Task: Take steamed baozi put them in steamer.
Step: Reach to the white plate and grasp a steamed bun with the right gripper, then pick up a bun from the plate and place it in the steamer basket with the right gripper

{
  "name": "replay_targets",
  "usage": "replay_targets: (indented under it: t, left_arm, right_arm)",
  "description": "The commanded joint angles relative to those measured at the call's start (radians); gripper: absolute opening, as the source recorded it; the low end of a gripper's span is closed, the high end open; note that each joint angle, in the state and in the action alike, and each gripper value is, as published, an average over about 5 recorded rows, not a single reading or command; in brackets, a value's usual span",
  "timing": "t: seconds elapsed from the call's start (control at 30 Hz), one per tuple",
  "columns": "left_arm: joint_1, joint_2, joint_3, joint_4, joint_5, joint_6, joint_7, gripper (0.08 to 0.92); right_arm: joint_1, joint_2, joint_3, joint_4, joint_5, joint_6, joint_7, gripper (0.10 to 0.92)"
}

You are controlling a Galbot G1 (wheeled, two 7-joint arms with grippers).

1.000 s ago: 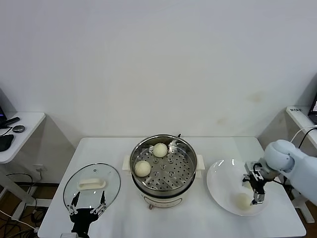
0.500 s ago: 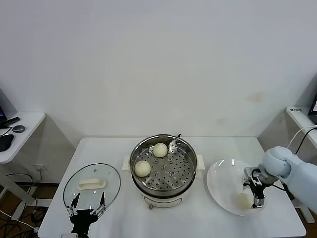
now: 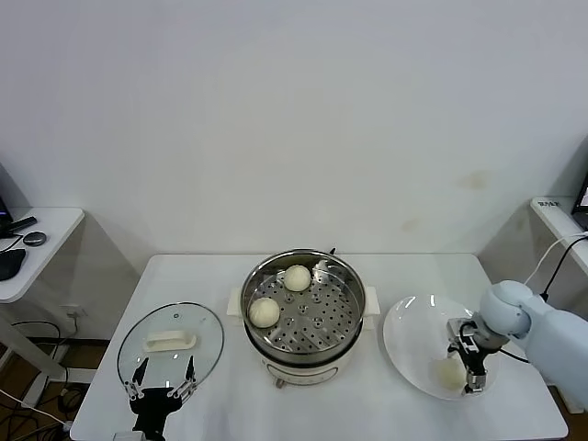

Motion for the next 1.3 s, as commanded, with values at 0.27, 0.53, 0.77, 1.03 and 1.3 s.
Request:
replay_targets:
  t: [0.27,0.53,0.77,1.03,1.3]
  left_arm:
    - [-0.008,0.001,0.001,0.006,0.0,0.001,0.001,0.823]
    - [-0.015,0.002,0.004,0.013,-0.001,0.001,0.001,0.823]
    - [-0.033,0.001,0.014,0.021,0.001,0.001,0.001,0.823]
    - [-0.061,-0.002,0.021,0.028,0.007,-0.002,-0.007,0.823]
    - [-0.071,0.002,0.003,0.013,0.019,-0.004,-0.017,0.823]
  right_arm:
    - [0.0,0.003,-0.004,-0.002,0.011,-0.015,0.013,0.768]
    - [0.006,-0.004,-0.002,-0.001,0.022,-0.024,0.005,0.564]
    - [0.13,-0.017,-0.037,0.001,0.072,-0.028,-0.008,0.52]
    - [0.598,0.036,-0.278,-0.027,0.233,-0.037,-0.033,0.518]
    - [0.91,0.237,-0.434,-0.08,0.396,-0.015,-0.063,0.518]
